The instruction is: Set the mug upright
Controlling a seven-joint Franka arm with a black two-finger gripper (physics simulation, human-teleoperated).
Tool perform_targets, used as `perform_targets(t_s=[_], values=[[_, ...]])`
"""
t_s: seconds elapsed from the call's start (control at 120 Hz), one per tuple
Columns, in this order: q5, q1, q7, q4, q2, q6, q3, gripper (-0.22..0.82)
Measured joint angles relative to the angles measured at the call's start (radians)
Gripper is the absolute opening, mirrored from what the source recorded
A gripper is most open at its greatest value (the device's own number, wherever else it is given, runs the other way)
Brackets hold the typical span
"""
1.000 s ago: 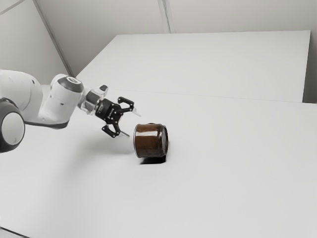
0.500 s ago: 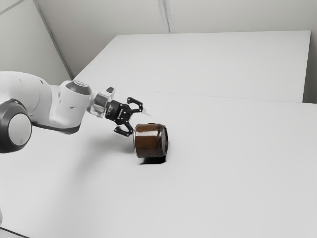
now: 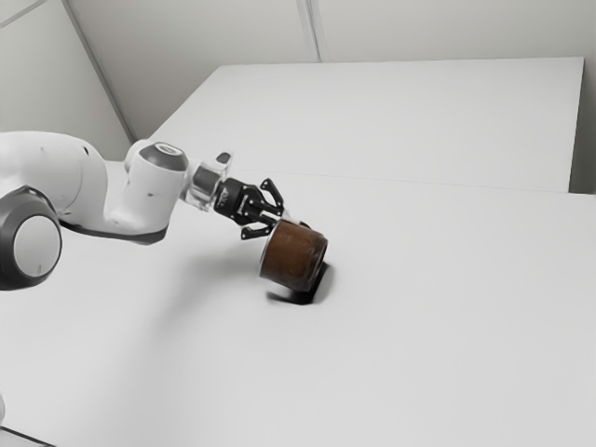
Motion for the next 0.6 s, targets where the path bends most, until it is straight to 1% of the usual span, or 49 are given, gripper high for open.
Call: perform_targets(t_s=[0.108,0.283,0.483,0.6], values=[[0.098,-0.012,-0.003,-0.005,-0.054,0.022,-0.001,-0.16],[0.39,-0.032,-0.007,-0.011,-0.135,0.05,-0.002,-0.17],[0.756,-0.053,-0.015,-0.013,-0.159,0.083,-0.013,-0.18],[0.923,-0.058,-0.023,-0.013,-0.163,0.094,-0.014,-0.18]])
